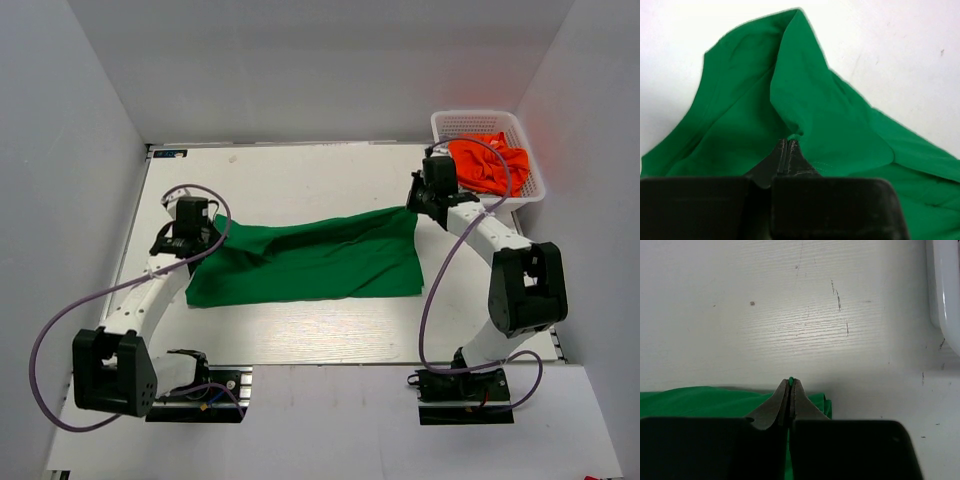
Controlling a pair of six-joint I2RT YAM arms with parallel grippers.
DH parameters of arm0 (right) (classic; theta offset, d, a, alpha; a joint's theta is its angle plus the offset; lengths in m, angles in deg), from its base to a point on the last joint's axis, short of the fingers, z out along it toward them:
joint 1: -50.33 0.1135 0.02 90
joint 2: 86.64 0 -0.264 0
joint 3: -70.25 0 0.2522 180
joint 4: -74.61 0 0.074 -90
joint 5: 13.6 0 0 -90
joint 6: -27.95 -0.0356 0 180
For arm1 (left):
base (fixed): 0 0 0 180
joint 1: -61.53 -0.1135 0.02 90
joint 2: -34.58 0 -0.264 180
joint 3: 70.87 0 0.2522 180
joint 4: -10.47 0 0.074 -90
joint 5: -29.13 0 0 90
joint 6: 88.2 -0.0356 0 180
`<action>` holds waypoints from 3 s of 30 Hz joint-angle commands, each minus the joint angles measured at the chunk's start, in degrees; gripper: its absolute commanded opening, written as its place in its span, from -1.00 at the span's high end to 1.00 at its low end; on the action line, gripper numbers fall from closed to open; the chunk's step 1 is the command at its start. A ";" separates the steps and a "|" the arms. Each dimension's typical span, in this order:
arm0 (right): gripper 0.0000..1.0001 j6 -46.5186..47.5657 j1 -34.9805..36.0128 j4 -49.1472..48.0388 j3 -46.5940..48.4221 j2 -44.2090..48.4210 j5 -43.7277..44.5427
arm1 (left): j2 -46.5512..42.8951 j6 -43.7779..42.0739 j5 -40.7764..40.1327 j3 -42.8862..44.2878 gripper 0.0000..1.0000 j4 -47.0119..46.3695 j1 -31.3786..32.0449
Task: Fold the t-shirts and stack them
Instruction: Fold the other side of the tshirt into a rectangle, then rotate the tshirt 90 degrees
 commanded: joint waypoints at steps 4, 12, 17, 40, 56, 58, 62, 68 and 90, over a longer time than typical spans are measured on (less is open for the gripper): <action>1.00 -2.20 0.15 -1.07 -7.24 4.45 -0.84 | -6.90 5.90 2.34 -9.22 1.00 3.74 0.03; -0.22 -7.84 0.33 -0.55 -21.59 13.15 0.30 | -9.82 13.29 -1.43 -10.91 -0.94 17.01 0.03; -0.61 -7.66 0.33 1.92 -19.59 17.90 2.32 | -7.54 13.29 0.13 -6.34 -1.00 12.29 0.03; -0.81 -8.28 12.09 5.08 -24.46 6.47 -11.47 | 54.05 3.28 9.02 34.68 -1.00 4.53 0.03; -0.81 7.62 48.84 -5.37 -27.93 6.57 -31.95 | 97.31 4.77 34.24 96.56 -1.00 -14.45 8.55; -0.81 10.00 50.24 -6.17 -25.56 3.68 -34.07 | 97.85 5.64 33.20 96.07 -1.00 -16.72 9.35; -0.81 11.67 52.18 -4.85 -24.14 5.23 -32.75 | 96.79 6.17 31.52 93.87 -1.00 -20.23 9.35; -0.81 8.25 52.45 -9.33 -25.55 14.37 -25.22 | 90.74 6.18 34.06 96.85 -1.00 -24.03 10.40; -0.81 -17.33 47.44 0.51 -38.29 33.73 -3.99 | 14.46 -0.18 27.39 10.14 -1.00 -10.14 21.03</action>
